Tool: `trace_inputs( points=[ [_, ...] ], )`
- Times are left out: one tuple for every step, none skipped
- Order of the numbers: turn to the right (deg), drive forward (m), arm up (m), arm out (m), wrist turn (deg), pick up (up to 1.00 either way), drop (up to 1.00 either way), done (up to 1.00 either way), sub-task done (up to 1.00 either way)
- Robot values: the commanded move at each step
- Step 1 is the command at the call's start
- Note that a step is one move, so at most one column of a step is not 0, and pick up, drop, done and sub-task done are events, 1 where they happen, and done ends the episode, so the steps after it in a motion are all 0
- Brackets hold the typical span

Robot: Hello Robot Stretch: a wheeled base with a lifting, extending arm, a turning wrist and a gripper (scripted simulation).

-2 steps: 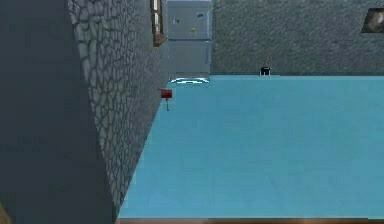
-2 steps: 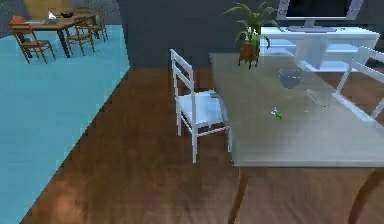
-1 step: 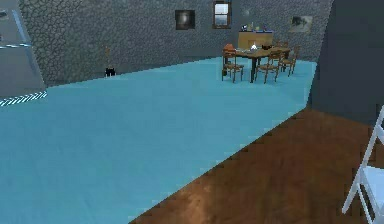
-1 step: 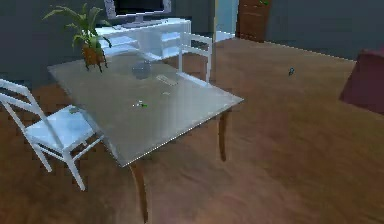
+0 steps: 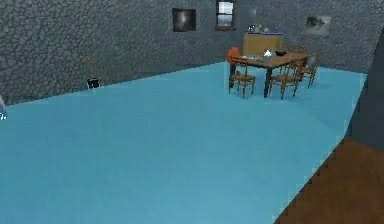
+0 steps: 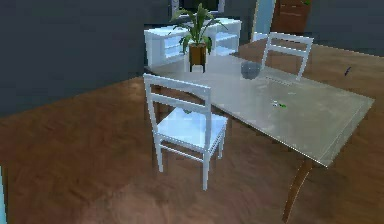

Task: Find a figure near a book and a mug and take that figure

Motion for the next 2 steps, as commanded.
trace_inputs(
  points=[
    [3.0,0.00,0.00,0.00,0.0,0.00,0.00,0.00,0.00],
    [0.0,1.00,0.00,0.00,0.0,0.00,0.00,0.00,0.00]
  ],
)
